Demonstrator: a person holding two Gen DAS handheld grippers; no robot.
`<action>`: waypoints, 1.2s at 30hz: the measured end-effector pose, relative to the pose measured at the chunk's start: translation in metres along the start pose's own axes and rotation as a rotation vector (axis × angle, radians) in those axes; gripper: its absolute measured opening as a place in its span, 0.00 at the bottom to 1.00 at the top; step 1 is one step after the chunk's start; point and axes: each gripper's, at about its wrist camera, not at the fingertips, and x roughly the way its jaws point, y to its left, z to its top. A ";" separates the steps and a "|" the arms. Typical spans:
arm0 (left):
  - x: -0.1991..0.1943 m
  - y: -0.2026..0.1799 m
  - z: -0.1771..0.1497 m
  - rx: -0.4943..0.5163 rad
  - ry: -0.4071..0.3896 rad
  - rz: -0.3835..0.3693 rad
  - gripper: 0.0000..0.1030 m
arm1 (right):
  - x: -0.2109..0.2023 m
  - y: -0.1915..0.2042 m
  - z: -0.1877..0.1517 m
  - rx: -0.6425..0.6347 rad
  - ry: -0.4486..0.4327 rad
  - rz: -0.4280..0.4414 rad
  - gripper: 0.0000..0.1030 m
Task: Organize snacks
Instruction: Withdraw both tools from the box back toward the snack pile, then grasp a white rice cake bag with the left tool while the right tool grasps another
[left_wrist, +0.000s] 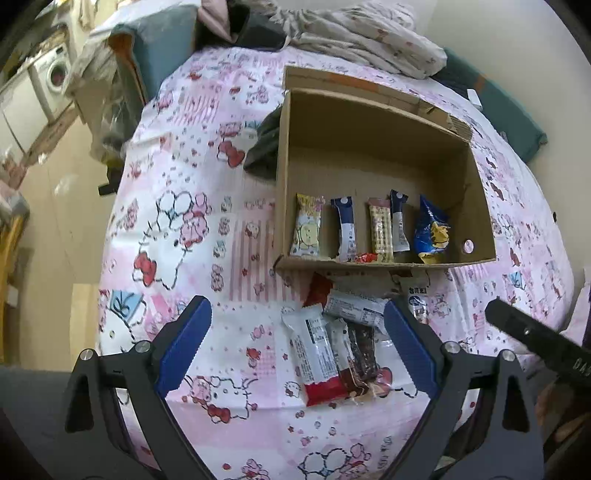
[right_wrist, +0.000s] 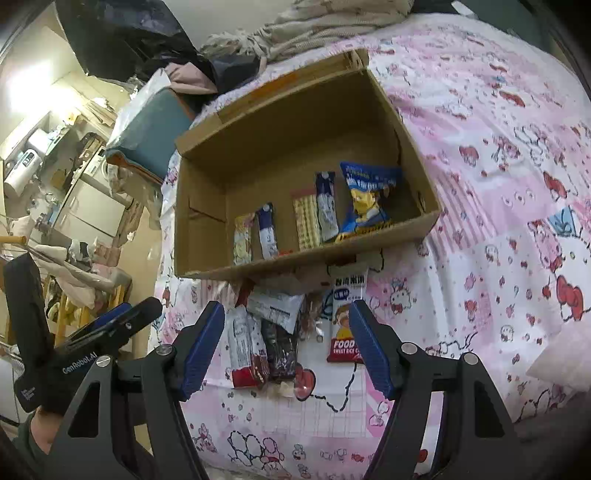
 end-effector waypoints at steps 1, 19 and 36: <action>0.001 0.000 0.000 -0.003 0.004 0.003 0.90 | 0.002 -0.001 0.000 0.006 0.005 -0.006 0.70; 0.064 0.021 -0.010 -0.117 0.203 0.014 0.66 | 0.024 -0.033 0.006 0.177 0.076 -0.036 0.70; 0.124 -0.026 -0.052 0.085 0.388 0.108 0.27 | 0.021 -0.036 0.005 0.191 0.065 -0.058 0.70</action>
